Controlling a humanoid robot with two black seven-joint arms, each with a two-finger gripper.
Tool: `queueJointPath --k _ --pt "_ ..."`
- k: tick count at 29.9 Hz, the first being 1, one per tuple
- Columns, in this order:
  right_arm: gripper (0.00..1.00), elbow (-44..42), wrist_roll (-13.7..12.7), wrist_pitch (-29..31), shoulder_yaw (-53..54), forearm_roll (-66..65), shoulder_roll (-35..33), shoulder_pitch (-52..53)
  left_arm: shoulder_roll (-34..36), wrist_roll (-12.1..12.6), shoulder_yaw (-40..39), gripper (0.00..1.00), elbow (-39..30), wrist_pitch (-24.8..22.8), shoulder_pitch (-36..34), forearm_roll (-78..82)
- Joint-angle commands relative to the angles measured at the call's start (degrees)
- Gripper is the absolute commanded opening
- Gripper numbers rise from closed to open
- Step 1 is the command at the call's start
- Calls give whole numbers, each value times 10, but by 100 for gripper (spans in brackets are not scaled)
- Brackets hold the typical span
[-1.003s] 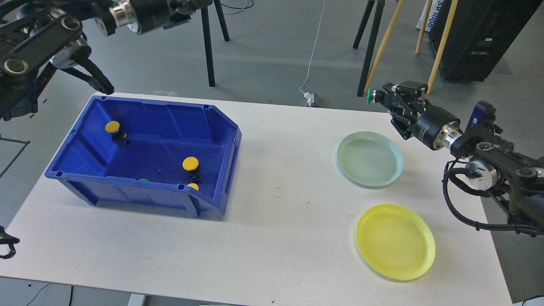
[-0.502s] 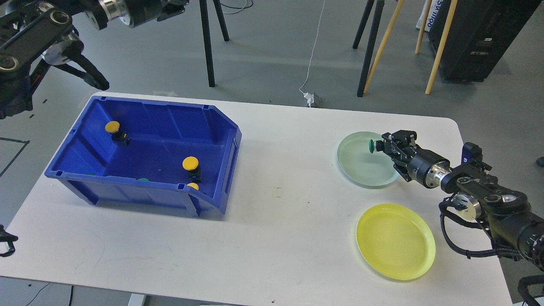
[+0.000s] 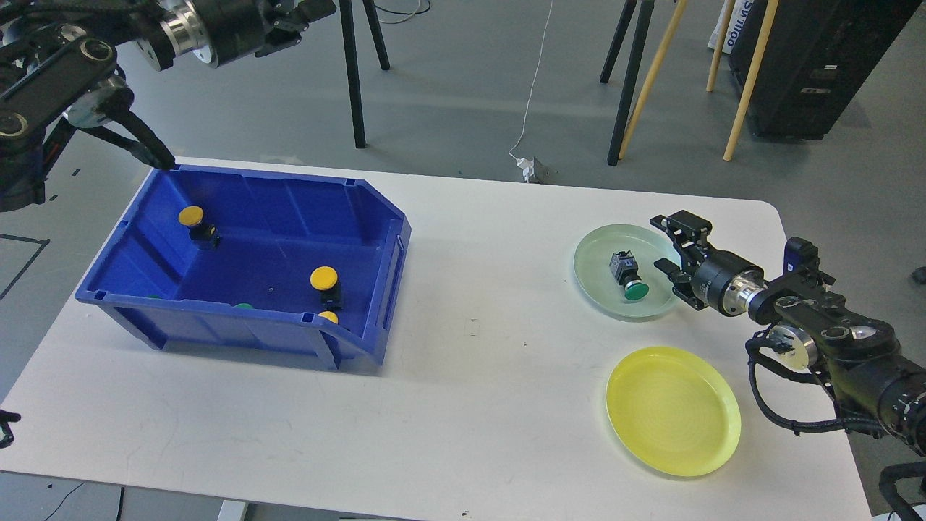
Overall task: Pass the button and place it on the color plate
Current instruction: 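Withdraw the right gripper and move the left gripper to the bin, then grasp a yellow button in the bin with the left gripper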
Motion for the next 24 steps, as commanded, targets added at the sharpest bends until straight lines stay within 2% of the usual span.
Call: queueJointPath --k 1,8,13,17,21,24 --pt "91 0 2 1 1 2 -14 3 25 1 3 98 -12 0 20 87" --pt "91 0 -2 2 10 11 -74 32 117 1 75 99 -140 0 38 331" --pt "91 4 -5 5 12 12 -105 37 124 2 167 99 -177 0 38 429" --pt "91 5 -5 15 12 12 -130 36 91 -2 214 99 -154 0 58 535" --pt "91 6 -5 17 13 12 -154 31 4 -2 216 99 -78 0 86 579" --pt "91 6 -4 23 14 12 -166 29 -30 -3 216 99 -27 0 97 578"
